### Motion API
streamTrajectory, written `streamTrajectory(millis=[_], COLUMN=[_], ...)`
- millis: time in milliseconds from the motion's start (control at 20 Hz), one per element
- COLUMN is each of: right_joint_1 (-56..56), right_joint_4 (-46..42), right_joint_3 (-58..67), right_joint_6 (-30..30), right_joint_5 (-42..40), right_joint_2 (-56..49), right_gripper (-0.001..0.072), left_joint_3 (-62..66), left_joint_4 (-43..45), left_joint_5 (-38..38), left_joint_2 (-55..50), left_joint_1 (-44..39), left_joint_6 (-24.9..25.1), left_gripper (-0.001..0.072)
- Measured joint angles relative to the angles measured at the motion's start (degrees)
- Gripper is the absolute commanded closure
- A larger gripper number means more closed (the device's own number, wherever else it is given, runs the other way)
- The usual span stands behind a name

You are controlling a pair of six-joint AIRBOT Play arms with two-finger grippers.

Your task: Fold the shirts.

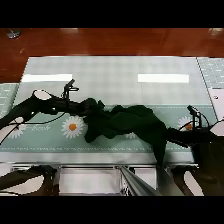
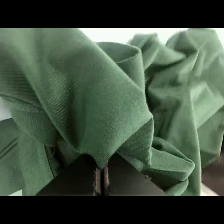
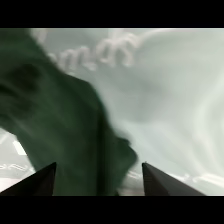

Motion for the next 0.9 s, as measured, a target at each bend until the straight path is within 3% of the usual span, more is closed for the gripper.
streamTrajectory(millis=[150,200,250,400,550,750,900], right_joint_1=[4.94,6.93,8.98,12.96,14.14,14.67,14.78], right_joint_4=[4.11,5.35,6.71,9.84,8.81,1.29,-2.93], right_joint_3=[-0.07,-0.04,0.15,3.89,16.17,41.53,58.69], right_joint_6=[0.15,0.15,0.11,-2.95,-5.01,-5.18,-4.98], right_joint_5=[-2.75,-3.89,-5.55,-9.62,-11.63,-9.49,-2.97], right_joint_2=[-2.21,-3.63,-5.40,-10.03,-12.13,-13.07,-13.11], right_gripper=[0.0120,0.0377,0.0679,0.0686,0.0687,0.0686,0.0686], left_joint_3=[1.84,2.54,3.48,7.93,17.00,34.45,46.88], left_joint_4=[0.13,0.22,0.26,0.35,0.24,0.87,6.82], left_joint_5=[-2.12,-2.97,-3.91,-9.73,-16.44,-19.93,-21.24], left_joint_2=[-1.44,-1.68,-1.84,-1.40,1.16,6.19,10.73], left_joint_1=[1.03,1.62,2.27,3.91,5.35,7.23,8.31], left_joint_6=[1.42,1.68,1.90,4.15,5.22,2.19,-2.73], left_gripper=[0.0688,0.0688,0.0688,0.0689,0.0689,0.0689,0.0689])
